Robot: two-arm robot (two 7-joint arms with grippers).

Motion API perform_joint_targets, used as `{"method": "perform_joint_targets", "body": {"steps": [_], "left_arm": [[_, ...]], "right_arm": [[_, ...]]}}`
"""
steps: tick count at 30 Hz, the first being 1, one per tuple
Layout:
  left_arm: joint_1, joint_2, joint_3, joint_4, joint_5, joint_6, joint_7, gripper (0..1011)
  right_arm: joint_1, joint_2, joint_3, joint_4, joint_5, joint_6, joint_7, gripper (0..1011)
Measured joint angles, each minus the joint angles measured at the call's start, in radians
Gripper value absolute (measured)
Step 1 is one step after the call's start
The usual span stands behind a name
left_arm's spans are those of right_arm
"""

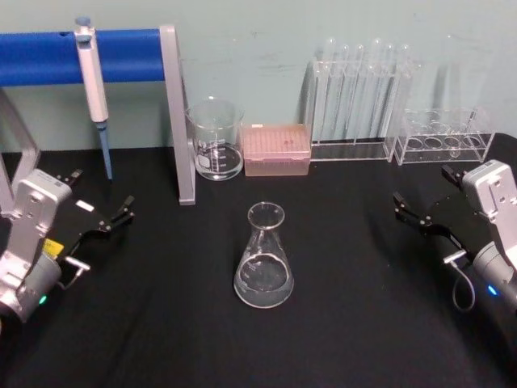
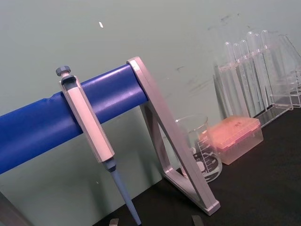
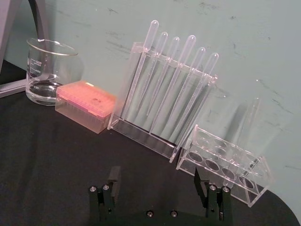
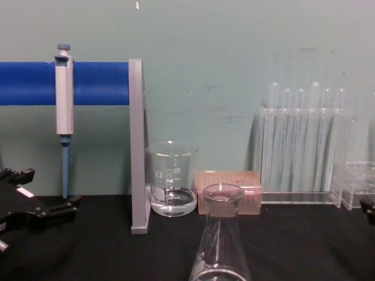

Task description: Grasp the erlenmeyer flask with one hand, shake it three times, then place it back.

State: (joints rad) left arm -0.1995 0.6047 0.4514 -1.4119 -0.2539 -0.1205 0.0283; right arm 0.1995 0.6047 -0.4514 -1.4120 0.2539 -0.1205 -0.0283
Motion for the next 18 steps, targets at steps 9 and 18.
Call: {"method": "perform_joint_targets", "body": {"steps": [9,18], "left_arm": [[0.000,0.000,0.000,0.000,0.000,0.000,0.000,1001],[0.000,0.000,0.000,0.000,0.000,0.000,0.000,1001]], "right_arm": [[-0.017,0.001,0.028,-0.005,0.003,-0.014,0.032,1000],[-0.055,0.022,0.068,-0.030,0.056,-0.044,0.113,1000]]}}
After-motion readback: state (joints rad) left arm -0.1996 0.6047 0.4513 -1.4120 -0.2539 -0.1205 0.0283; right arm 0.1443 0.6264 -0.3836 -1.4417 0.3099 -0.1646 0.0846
